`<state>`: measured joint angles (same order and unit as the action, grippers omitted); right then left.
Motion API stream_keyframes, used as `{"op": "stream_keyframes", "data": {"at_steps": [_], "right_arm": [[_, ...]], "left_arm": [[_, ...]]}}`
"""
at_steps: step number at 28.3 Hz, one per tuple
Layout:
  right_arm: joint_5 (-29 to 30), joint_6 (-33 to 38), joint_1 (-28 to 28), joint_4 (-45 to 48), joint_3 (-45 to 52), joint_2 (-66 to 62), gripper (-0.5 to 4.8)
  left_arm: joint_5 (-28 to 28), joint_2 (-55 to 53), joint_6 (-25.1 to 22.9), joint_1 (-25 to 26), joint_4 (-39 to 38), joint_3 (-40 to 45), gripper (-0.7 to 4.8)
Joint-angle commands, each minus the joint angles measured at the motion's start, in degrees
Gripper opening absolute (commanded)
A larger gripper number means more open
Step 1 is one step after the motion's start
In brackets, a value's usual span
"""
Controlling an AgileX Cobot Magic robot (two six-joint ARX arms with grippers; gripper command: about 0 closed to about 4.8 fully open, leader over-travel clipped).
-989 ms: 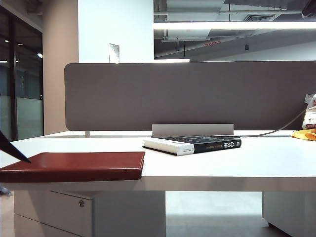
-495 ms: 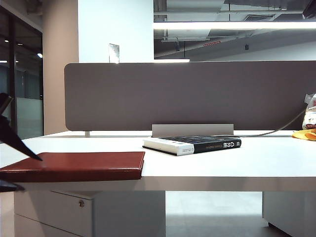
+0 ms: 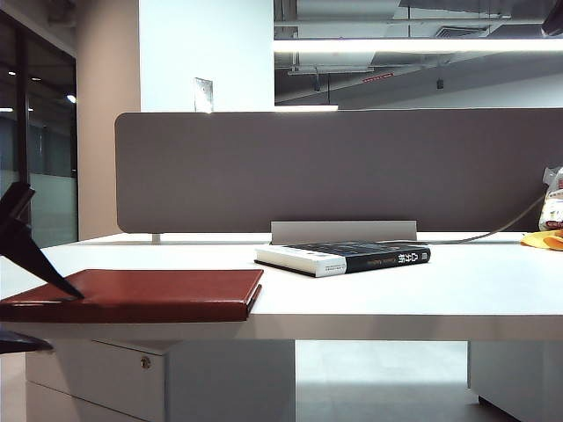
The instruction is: Pick up the red book and place it on top of the black book.
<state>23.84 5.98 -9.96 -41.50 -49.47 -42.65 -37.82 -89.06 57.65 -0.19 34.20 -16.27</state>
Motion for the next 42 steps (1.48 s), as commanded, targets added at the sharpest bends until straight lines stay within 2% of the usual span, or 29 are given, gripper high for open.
{"op": "stream_keyframes", "data": {"at_steps": [1, 7, 13, 27, 30, 34, 37, 39, 42], "right_arm": [[0.0, -0.3, 0.0, 0.6, -0.2, 0.0, -0.06], [0.0, -0.5, 0.0, 0.6, -0.2, 0.0, -0.06], [0.0, -0.5, 0.0, 0.5, -0.2, 0.0, -0.06], [-1.4, -0.4, 0.0, 0.5, -0.2, 0.0, -0.06], [-1.4, -0.4, 0.0, 0.5, -0.2, 0.0, -0.06], [-1.4, -0.4, 0.0, 0.5, -0.2, 0.0, -0.06], [-1.4, -0.4, 0.0, 0.3, -0.2, 0.0, -0.06], [-1.4, -0.4, 0.0, 0.0, -0.2, 0.0, -0.06], [-1.4, -0.4, 0.0, -0.3, -0.2, 0.0, -0.06]], "left_arm": [[0.2, -2.7, -0.1, 0.1, 2.8, -0.1, 2.51], [0.0, -4.3, 0.1, 0.1, 5.2, -0.2, 2.52], [-2.8, -4.2, 2.9, 0.0, 9.8, -0.2, 2.57], [-2.7, -4.3, 2.8, 0.0, 10.0, -1.1, 2.54], [-2.7, -4.3, 2.8, 0.0, 10.1, -1.6, 2.17], [-2.7, -4.3, 2.6, 0.0, 10.1, -1.8, 1.03], [-3.0, -4.3, 2.1, 0.0, 10.1, -1.8, 0.69], [-3.6, -4.3, 0.8, 0.0, 10.1, -1.8, 0.07], [-4.8, -4.3, 0.8, -0.1, 10.1, -1.7, -0.06]]}}
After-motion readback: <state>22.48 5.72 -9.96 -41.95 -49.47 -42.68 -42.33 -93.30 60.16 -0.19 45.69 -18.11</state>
